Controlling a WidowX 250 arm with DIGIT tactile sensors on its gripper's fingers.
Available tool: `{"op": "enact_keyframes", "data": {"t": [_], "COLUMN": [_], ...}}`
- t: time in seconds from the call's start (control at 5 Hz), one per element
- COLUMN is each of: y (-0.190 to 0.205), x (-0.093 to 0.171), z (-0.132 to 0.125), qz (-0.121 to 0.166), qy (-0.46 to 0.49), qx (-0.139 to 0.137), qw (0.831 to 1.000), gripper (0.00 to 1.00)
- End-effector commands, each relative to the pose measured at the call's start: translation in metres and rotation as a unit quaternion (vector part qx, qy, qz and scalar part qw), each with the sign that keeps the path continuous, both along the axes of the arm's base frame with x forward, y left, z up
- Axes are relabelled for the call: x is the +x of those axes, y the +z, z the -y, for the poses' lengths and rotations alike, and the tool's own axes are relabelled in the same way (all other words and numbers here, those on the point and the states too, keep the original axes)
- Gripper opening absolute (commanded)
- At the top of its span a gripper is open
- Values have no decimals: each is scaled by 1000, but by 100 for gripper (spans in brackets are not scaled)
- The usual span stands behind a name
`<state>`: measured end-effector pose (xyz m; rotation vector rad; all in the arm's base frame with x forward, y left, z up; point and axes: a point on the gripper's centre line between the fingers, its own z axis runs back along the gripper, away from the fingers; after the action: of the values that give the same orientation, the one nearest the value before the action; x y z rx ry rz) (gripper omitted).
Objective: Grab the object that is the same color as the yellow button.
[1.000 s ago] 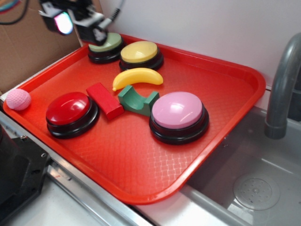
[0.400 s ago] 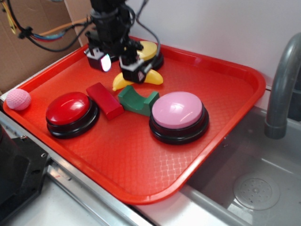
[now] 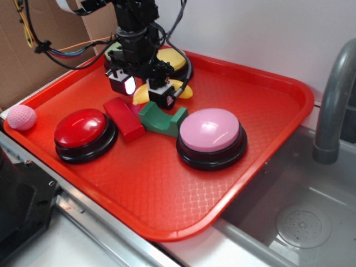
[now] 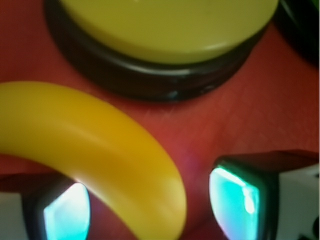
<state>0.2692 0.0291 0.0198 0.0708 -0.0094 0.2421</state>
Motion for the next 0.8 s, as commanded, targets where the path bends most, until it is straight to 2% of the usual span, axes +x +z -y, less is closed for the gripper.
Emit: {"op": "enact_keyframes", "data": {"t": [0.0,0.2,0.4,0.6], "y": [8,10,28,60], "x": [8,8,8,1], "z": [-6,-6,-3,2], "qz": [28,30,26,21], "qy": [-1,0,9,37], "qx": [15,13,23,21], "qw": [1000,999,999,999], "gripper": [0,0,0,0]}}
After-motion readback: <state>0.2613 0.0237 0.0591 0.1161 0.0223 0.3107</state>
